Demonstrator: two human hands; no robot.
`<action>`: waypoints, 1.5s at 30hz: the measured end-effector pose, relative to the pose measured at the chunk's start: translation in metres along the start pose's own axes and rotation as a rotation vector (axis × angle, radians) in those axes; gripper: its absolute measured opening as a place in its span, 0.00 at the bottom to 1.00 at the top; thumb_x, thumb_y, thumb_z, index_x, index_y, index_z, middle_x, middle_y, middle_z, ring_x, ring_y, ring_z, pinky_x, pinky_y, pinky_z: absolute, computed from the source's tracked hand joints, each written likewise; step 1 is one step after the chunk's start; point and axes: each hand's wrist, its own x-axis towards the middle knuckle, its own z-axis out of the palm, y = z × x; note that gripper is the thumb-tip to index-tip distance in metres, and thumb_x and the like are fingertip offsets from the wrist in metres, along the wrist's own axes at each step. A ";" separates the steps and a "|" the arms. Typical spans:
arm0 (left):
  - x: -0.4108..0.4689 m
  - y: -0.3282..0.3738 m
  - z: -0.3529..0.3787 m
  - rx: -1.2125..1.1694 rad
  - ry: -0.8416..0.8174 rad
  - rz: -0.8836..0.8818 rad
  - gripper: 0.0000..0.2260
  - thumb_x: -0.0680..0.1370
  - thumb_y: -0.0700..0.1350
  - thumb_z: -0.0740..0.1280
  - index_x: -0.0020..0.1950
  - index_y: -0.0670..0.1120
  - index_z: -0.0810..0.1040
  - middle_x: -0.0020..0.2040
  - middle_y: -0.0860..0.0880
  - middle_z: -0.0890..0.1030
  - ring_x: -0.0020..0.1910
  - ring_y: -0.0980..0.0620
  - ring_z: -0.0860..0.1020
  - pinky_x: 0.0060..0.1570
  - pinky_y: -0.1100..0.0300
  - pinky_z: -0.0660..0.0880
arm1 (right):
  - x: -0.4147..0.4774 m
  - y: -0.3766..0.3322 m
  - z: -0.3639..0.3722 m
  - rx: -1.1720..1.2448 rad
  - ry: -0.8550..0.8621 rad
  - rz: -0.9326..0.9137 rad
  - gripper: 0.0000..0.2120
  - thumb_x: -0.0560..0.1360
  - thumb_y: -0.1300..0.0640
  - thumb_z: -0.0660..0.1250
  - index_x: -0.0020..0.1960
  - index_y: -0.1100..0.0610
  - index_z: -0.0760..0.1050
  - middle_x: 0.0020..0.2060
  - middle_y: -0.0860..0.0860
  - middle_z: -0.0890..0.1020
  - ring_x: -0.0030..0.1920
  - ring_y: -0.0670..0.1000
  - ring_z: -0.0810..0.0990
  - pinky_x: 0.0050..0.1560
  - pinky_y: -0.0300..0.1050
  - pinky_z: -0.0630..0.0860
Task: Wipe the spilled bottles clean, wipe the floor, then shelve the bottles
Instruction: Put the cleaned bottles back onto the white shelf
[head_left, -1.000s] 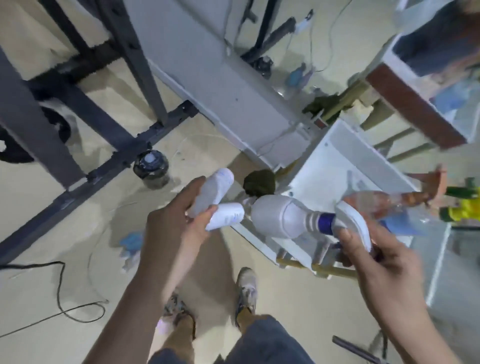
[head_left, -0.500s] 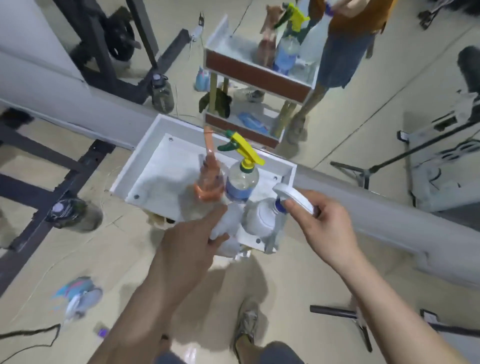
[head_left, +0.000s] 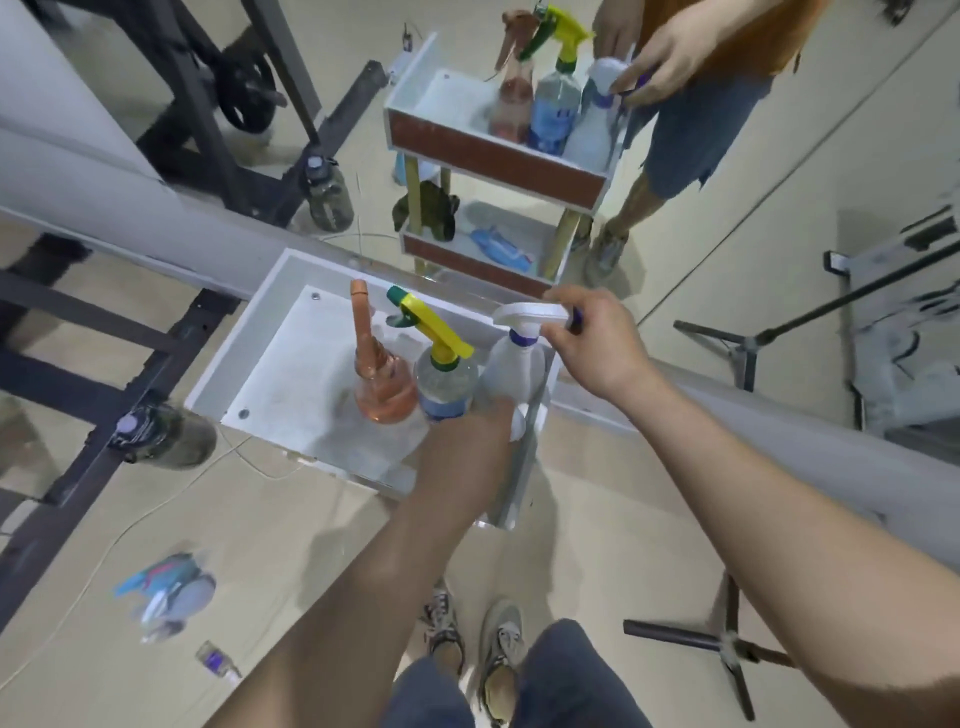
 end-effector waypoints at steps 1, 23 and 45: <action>0.002 0.005 0.000 0.013 -0.012 -0.005 0.14 0.78 0.45 0.58 0.63 0.49 0.66 0.47 0.44 0.78 0.44 0.40 0.78 0.38 0.52 0.73 | 0.001 -0.001 -0.003 -0.007 0.034 0.003 0.24 0.77 0.62 0.67 0.72 0.53 0.69 0.56 0.53 0.71 0.44 0.51 0.76 0.50 0.36 0.67; 0.007 0.053 0.046 -0.332 0.505 -0.355 0.14 0.70 0.37 0.65 0.54 0.46 0.80 0.44 0.47 0.83 0.41 0.47 0.79 0.40 0.58 0.74 | -0.008 0.085 0.030 -0.127 -0.342 -0.498 0.09 0.73 0.61 0.68 0.53 0.58 0.81 0.46 0.56 0.79 0.39 0.59 0.82 0.34 0.44 0.73; -0.296 -0.185 0.017 -0.729 0.815 -1.066 0.12 0.76 0.37 0.64 0.50 0.51 0.83 0.42 0.56 0.84 0.40 0.57 0.81 0.45 0.61 0.75 | -0.128 -0.179 0.188 0.000 -0.860 -0.668 0.18 0.78 0.60 0.66 0.66 0.50 0.76 0.55 0.43 0.81 0.51 0.38 0.77 0.52 0.29 0.70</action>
